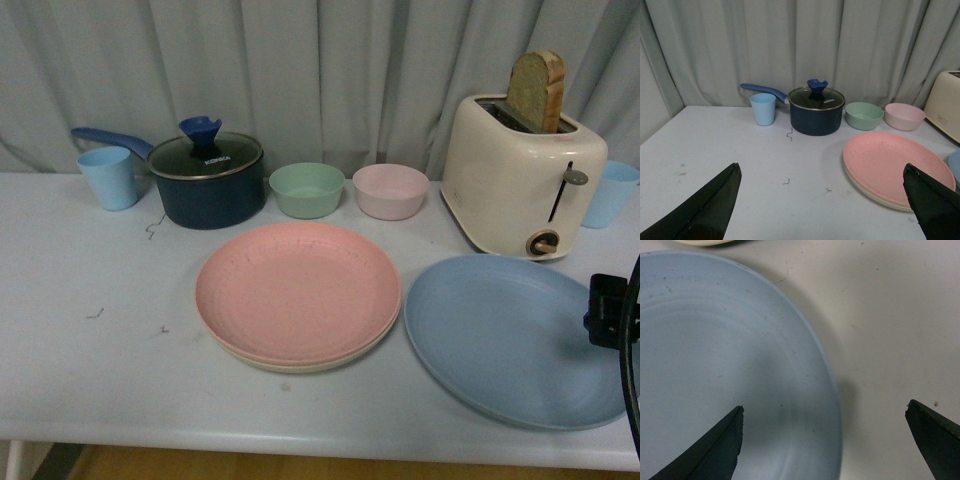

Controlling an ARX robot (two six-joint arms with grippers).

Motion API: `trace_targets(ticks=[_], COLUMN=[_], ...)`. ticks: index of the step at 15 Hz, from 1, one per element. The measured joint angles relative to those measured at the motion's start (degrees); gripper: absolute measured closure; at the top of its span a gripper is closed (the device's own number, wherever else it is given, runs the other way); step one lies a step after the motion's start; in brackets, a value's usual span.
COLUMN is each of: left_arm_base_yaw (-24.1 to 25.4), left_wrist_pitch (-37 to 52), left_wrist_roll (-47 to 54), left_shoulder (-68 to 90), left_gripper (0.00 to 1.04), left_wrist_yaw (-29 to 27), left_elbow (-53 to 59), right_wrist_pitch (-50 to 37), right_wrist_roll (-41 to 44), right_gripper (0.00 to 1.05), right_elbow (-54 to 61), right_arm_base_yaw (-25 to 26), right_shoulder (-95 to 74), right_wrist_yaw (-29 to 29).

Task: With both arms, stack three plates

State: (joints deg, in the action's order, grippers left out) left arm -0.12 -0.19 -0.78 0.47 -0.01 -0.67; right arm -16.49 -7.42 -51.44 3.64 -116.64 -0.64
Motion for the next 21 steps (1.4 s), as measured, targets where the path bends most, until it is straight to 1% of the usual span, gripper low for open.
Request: trace_targets(ticks=[2,5,6,7,8,9,10,12,14,16,19,21], left_arm_base_yaw=[0.0,0.0,0.0,0.0,0.0,0.0,0.0,0.0,0.0,0.0,0.0,0.0], left_wrist_pitch=[0.0,0.0,0.0,0.0,0.0,0.0,0.0,0.0,0.0,0.0,0.0,0.0], left_wrist_roll=[0.0,0.0,0.0,0.0,0.0,0.0,0.0,0.0,0.0,0.0,0.0,0.0], left_shoulder=[0.0,0.0,0.0,0.0,0.0,0.0,0.0,0.0,0.0,0.0,0.0,0.0], left_gripper=[0.07,0.07,0.07,0.07,0.07,0.07,0.07,0.07,0.07,0.07,0.07,0.07], left_wrist_yaw=[0.0,0.0,0.0,0.0,0.0,0.0,0.0,0.0,0.0,0.0,0.0,0.0], left_elbow=[0.0,0.0,0.0,0.0,0.0,0.0,0.0,0.0,0.0,0.0,0.0,0.0], right_wrist_pitch=[0.9,1.4,1.2,0.9,0.8,0.3,0.4,0.4,-0.3,-1.9,-3.7,-4.8], right_wrist_roll=[-1.4,-2.0,-2.2,-2.2,-2.2,-2.2,-2.2,-2.3,-3.5,-4.2,-4.5,-4.4], right_gripper=[0.06,0.06,0.10,0.23,0.32,0.44,0.54,0.77,0.94,1.01,1.01,1.02], right_elbow=[-2.3,-3.2,-3.2,-3.1,-3.1,-2.9,-2.9,-2.8,-2.8,-1.0,3.0,6.5], right_arm_base_yaw=[-0.9,-1.4,-1.4,-1.4,-1.4,-1.3,-1.3,-1.0,-0.3,0.3,1.9,3.9], right_shoulder=[-2.4,-5.1,-5.2,-5.2,-5.2,-5.2,-5.2,-5.2,-4.8,-3.3,0.3,4.7], right_wrist_yaw=[-0.6,0.0,0.3,0.3,0.3,0.4,0.4,0.4,-1.5,-3.7,-5.8,-6.2])
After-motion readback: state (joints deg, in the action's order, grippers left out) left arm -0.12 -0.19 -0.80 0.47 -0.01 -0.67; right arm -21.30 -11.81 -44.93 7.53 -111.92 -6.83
